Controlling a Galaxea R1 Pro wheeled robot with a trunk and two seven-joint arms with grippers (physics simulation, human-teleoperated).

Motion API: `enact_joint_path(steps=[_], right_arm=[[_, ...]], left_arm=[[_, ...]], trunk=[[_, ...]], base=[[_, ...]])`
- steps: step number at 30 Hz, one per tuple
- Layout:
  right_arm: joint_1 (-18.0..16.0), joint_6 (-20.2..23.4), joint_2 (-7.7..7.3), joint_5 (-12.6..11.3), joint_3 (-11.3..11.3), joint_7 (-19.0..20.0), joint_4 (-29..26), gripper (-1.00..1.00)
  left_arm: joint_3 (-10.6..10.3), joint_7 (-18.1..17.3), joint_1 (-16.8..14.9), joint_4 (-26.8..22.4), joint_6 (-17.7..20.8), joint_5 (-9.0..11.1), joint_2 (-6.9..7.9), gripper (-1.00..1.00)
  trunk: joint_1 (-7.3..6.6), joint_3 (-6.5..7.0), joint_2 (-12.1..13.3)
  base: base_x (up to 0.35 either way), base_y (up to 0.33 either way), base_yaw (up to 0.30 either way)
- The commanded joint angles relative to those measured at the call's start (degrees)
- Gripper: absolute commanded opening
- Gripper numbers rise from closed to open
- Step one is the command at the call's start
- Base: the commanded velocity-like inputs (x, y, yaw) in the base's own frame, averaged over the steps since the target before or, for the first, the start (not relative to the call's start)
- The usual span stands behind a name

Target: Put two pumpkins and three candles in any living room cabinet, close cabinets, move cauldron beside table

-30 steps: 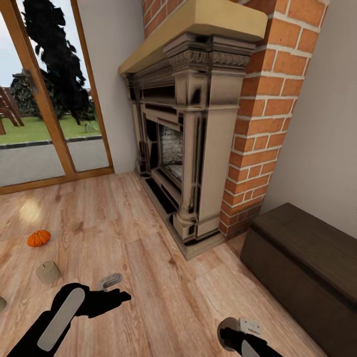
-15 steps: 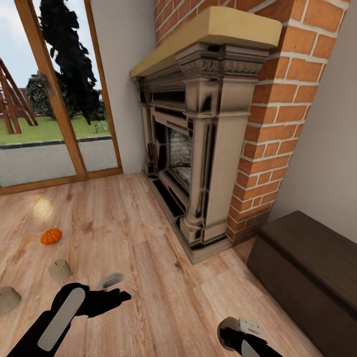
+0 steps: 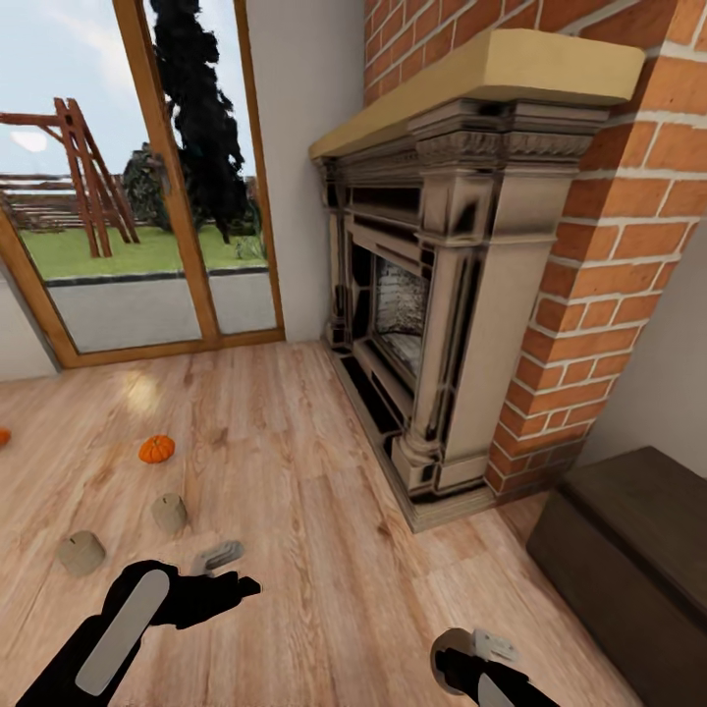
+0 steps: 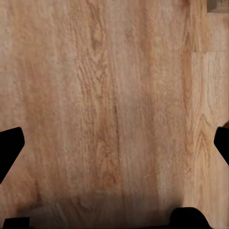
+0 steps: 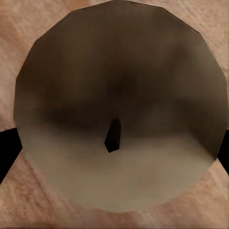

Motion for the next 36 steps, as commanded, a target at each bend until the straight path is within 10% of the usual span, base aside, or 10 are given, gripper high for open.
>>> enact_joint_path(steps=[1,36], right_arm=[[0.02,0.27,-0.03,-0.46,0.48,-0.40,-0.16,-1.00],[0.06,-0.91,-0.01,-0.37,0.48,-0.40,-0.16,-1.00]], left_arm=[[-0.12,0.60,-0.05,-0.03,0.03,0.57,0.05,1.00],[-0.13,0.59,-0.05,-0.05,0.06,0.62,0.05,1.00]], trunk=[[-0.24,0.11,0.39],[-7.92,5.61,14.43]], base=[[-0.008,0.000,0.281],[-0.001,0.000,0.281]])
